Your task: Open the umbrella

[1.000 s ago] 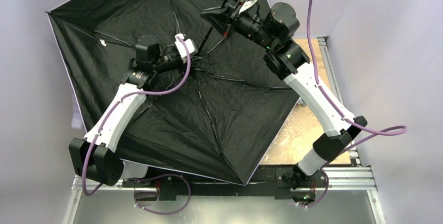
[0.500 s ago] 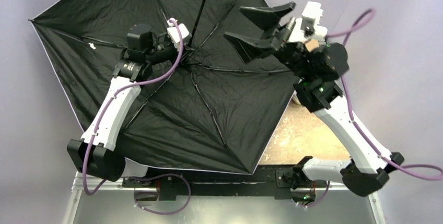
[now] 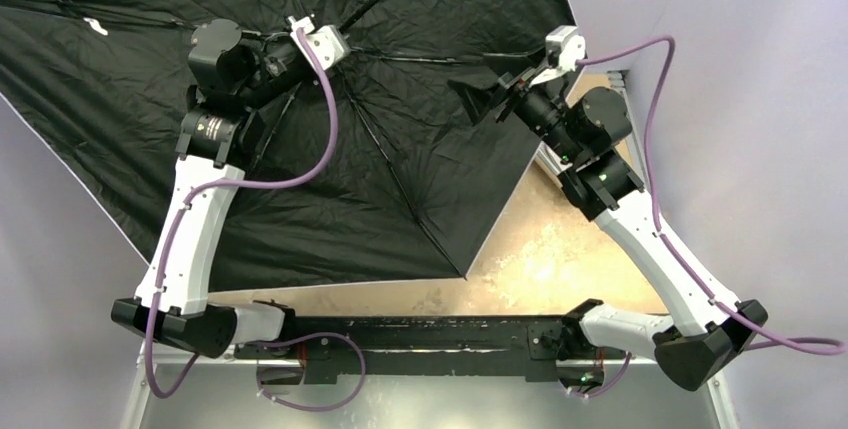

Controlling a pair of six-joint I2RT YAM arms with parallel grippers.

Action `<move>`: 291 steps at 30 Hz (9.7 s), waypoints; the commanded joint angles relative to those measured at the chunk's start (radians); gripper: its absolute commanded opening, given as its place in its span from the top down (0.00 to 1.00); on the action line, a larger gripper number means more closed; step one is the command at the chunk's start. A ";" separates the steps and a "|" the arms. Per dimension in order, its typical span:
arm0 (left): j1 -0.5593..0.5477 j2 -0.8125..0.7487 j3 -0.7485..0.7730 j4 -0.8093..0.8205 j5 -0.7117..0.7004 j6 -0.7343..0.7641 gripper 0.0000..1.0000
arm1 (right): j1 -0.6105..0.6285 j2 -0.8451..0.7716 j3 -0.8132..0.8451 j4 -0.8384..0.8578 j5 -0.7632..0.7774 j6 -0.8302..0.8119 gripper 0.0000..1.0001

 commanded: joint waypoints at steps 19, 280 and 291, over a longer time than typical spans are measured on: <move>0.006 -0.121 -0.202 0.350 0.042 1.006 1.00 | -0.052 0.044 0.270 -0.426 -0.068 -0.069 0.03; -0.052 -0.239 -0.661 0.302 0.008 0.927 0.23 | -0.232 -0.223 -0.761 0.549 0.376 0.142 0.01; -0.057 -0.352 -0.678 0.001 0.012 0.743 0.19 | -0.232 -0.258 -0.766 0.530 0.203 0.121 0.01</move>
